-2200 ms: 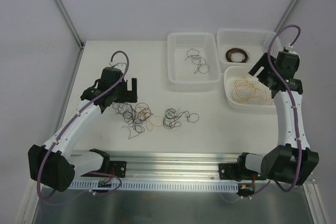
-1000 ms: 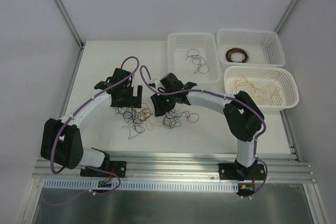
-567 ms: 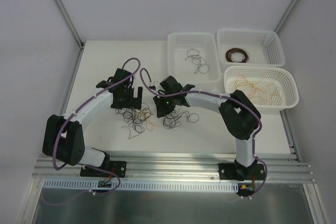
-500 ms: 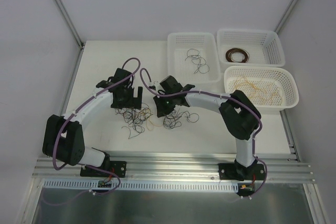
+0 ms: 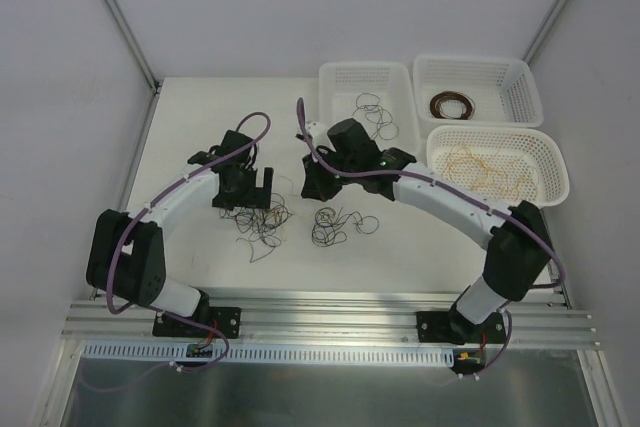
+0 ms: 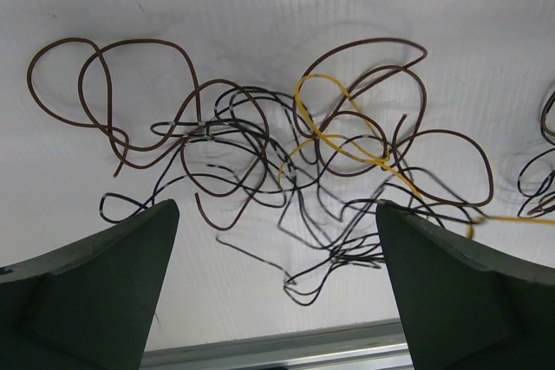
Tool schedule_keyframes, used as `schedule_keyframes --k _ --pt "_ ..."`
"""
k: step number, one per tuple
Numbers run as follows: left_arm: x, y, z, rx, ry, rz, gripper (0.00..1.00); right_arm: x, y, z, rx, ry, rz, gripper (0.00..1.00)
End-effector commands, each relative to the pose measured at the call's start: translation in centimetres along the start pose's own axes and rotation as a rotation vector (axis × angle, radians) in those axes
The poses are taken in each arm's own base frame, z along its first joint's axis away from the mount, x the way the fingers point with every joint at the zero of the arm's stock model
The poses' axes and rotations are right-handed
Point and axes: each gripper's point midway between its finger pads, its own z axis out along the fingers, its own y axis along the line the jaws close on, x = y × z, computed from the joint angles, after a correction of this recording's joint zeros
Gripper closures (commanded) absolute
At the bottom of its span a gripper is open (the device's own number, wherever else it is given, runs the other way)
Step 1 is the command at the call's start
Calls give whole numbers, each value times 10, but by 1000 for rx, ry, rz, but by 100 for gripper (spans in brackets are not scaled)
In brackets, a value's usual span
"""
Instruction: Untangle the cables
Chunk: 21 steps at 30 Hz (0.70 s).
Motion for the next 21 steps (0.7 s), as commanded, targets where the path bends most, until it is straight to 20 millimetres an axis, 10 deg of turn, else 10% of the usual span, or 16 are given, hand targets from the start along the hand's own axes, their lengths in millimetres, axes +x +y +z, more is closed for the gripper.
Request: schedule_keyframes --k 1,14,21 --pt "-4 -3 -4 24 18 -16 1 -51 25 -53 -20 -164 -82 99" --pt "6 3 13 -21 106 -20 1 -109 73 -171 -37 -453 -197 99" --pt "11 5 22 -43 154 -20 1 -115 64 -223 107 -533 -252 99"
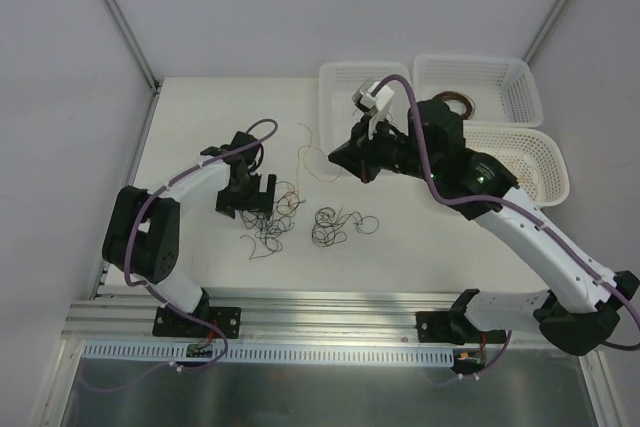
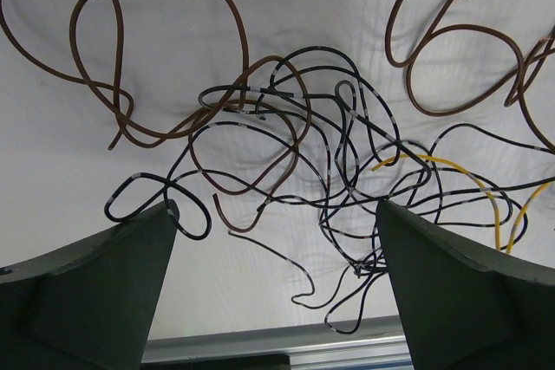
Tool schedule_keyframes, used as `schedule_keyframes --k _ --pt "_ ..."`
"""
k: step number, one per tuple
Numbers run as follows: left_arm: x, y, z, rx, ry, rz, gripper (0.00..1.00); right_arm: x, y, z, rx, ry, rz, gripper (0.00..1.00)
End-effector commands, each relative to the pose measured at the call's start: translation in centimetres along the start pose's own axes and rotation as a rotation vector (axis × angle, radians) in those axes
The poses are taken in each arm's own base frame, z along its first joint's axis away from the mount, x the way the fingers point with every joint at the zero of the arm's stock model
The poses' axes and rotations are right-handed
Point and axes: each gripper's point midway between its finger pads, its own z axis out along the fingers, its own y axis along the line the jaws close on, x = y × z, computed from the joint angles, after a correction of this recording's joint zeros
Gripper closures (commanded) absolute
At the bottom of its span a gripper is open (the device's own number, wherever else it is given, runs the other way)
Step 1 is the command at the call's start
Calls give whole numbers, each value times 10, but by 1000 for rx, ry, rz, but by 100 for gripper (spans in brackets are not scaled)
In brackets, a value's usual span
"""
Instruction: Untangle the cables
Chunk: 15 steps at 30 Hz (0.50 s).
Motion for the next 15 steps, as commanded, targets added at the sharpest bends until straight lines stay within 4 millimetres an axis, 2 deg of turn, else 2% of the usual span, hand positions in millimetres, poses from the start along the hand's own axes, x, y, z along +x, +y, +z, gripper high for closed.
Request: schedule_keyframes --k 1,2,3,5,6,9,10,13,15 --pt "-4 4 -2 -19 15 -18 1 -36 -16 -39 140 -95 -78 99" --pt "-5 4 -2 -20 13 -19 1 -39 -18 -46 155 -105 -88 100" --pt "-4 4 -2 -21 16 -18 1 -51 -19 -61 172 -138 -95 99" --pt "-4 4 0 -23 23 -18 1 -64 -17 -77 182 -172 -120 99" --pt "-4 9 1 -48 23 -18 1 -76 -15 -94 196 -207 -135 99" --pt "-3 11 3 -57 36 -17 1 -95 -18 -122 257 -269 -176 99" --pt "-1 12 5 -67 45 -16 1 -106 -17 -142 292 -321 -190 99" --pt "-1 17 6 -92 54 -10 1 -121 -27 -176 404 -402 -226 99" --pt "0 19 6 -105 57 -8 1 -126 -36 -191 484 -435 -234 99"
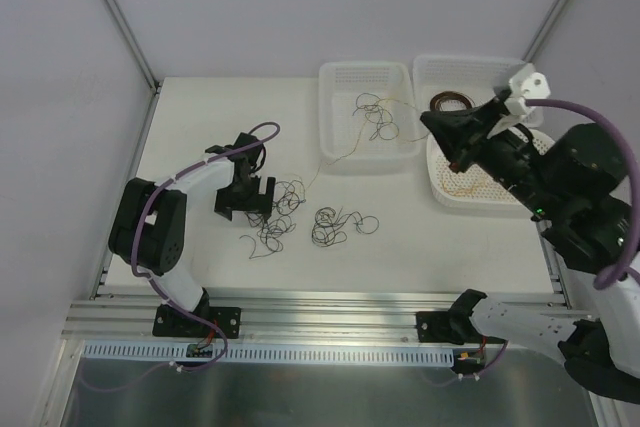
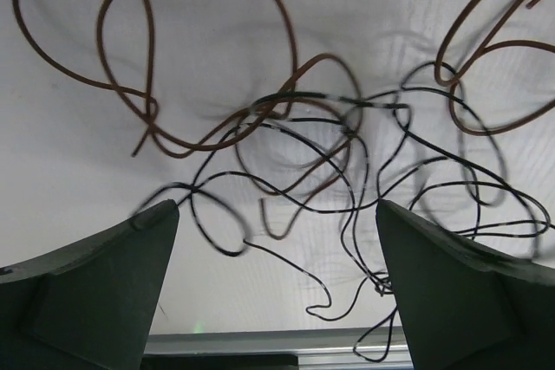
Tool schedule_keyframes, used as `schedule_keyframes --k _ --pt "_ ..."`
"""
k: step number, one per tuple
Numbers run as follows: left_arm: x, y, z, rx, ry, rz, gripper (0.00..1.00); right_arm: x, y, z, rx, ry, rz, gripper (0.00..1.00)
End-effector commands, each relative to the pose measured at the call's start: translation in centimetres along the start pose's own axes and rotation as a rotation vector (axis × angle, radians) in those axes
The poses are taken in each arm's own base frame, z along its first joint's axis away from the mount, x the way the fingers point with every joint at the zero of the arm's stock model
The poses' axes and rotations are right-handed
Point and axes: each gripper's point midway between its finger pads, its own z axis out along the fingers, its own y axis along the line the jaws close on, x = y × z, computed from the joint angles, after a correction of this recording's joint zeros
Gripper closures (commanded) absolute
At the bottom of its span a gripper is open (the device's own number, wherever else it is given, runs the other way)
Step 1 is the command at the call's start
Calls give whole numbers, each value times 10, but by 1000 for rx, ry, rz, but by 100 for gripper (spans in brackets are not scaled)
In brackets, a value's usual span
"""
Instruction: Untangle the cables
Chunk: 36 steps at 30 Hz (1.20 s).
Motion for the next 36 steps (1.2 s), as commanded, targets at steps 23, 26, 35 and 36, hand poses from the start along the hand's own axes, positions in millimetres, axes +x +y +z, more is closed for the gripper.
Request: schedule_keyframes --k 23,26,35,36 --pt "-33 -56 -90 267 -357 60 1 86 -37 11 214 262 8 99" --pt "-34 -91 -118 350 -505 150 1 67 -29 11 160 220 9 99" --pt "-24 -124 -163 494 -653 170 1 37 -63 3 327 162 -77 99" --pt "-29 -119 -168 471 -685 162 1 31 -67 3 347 155 -86 99"
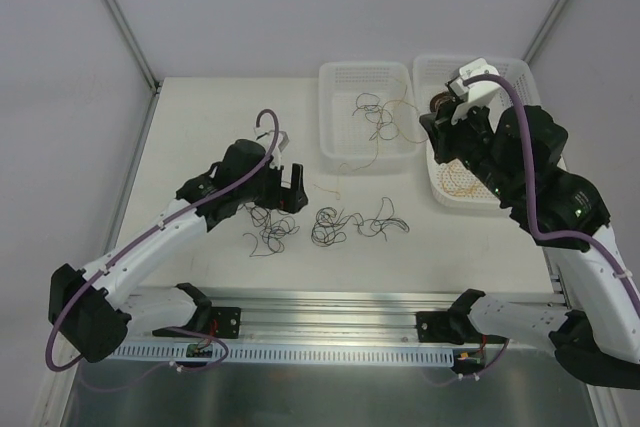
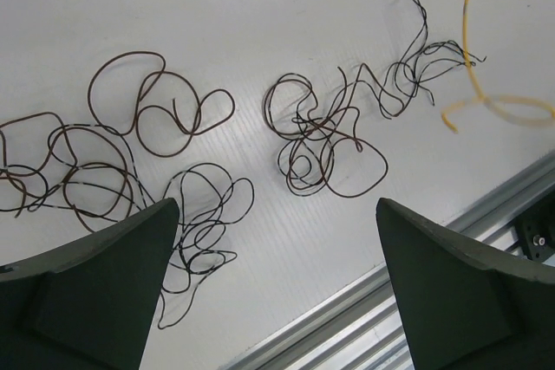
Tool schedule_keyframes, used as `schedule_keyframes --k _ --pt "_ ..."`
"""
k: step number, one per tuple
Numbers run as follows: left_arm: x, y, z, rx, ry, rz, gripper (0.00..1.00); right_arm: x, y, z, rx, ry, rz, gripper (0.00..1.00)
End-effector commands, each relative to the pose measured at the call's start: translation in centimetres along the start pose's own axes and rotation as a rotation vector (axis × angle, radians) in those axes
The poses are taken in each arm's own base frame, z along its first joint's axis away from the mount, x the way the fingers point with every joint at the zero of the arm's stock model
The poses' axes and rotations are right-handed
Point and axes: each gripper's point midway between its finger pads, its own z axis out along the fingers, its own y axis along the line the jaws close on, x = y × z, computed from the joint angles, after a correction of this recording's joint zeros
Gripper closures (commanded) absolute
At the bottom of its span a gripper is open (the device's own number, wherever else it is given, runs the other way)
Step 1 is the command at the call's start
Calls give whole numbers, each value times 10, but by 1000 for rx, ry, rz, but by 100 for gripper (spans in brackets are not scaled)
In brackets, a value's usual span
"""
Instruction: Untangle the cables
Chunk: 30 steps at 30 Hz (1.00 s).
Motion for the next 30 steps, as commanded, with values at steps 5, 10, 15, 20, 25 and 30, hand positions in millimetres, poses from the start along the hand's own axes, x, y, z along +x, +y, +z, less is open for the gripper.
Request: schedule_keyframes --k 5,10,15,20,25,30 --pt "-50 7 -40 -66 -219 5 1 -37 -67 -14 332 -77 -56 99" --pt "-71 22 -61 -126 -299 17 1 -30 -105 -22 519 -55 -78 99" --pt "-80 52 -73 -210 -329 41 1 -12 -152 -27 658 -43 -14 99" --pt "-72 77 -75 -294 -326 37 1 17 -200 -19 775 -18 99 99" --pt "-57 98 -66 -382 -288 67 1 87 -235 21 784 119 234 99" --pt "-54 104 -69 -413 -292 67 1 177 -266 48 836 260 417 98"
